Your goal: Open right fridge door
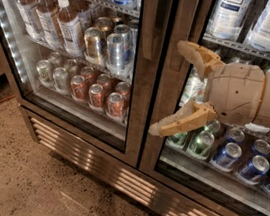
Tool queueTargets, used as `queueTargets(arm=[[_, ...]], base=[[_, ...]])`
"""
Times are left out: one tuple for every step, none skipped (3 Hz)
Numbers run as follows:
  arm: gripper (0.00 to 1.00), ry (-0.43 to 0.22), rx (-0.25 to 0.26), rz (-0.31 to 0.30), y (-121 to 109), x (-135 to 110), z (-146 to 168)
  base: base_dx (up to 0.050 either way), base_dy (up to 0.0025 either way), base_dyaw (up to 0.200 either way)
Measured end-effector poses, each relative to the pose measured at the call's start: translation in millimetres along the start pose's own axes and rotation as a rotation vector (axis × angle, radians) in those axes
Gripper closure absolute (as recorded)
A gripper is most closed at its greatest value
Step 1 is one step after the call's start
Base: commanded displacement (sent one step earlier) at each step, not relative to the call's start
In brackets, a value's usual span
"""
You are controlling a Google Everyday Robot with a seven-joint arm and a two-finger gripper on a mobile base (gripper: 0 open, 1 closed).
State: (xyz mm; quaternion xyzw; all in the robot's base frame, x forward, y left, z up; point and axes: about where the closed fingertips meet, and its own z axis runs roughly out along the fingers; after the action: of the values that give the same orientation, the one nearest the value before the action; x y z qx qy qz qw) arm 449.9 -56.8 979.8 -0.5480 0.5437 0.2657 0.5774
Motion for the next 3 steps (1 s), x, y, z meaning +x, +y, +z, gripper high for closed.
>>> queueTargets(arm=[[0.00,0.000,0.000,0.000,0.0,0.0,0.0],[0.00,-0.007,0.027,0.021,-1.1,7.5,-6.7],[0.00,-0.018,0.083,0.036,-6.2,12.8,-27.7]], base=[[0.000,0.00000,0.000],[0.000,0.00000,0.000],[0.000,0.00000,0.000]])
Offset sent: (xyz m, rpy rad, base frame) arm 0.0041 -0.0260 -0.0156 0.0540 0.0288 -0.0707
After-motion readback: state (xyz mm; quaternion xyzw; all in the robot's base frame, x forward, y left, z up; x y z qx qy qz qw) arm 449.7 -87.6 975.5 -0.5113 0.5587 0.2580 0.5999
